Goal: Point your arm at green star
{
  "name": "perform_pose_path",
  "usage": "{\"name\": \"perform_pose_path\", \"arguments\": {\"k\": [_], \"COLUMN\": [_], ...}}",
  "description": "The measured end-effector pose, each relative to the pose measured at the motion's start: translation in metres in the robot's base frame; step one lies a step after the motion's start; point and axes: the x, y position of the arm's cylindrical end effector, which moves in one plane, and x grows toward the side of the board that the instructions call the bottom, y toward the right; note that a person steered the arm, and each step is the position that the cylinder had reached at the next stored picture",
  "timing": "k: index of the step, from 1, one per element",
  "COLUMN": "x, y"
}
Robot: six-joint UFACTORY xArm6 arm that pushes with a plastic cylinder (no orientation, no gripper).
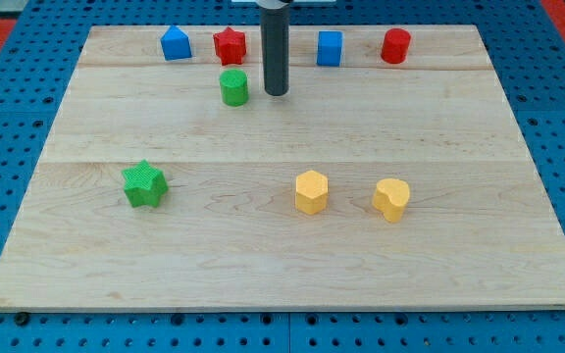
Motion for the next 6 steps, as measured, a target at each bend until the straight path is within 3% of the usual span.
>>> {"name": "perform_pose_path", "arguments": {"k": [2, 6], "x": [0.075, 0.161], "y": [-0.011, -0.117]}}
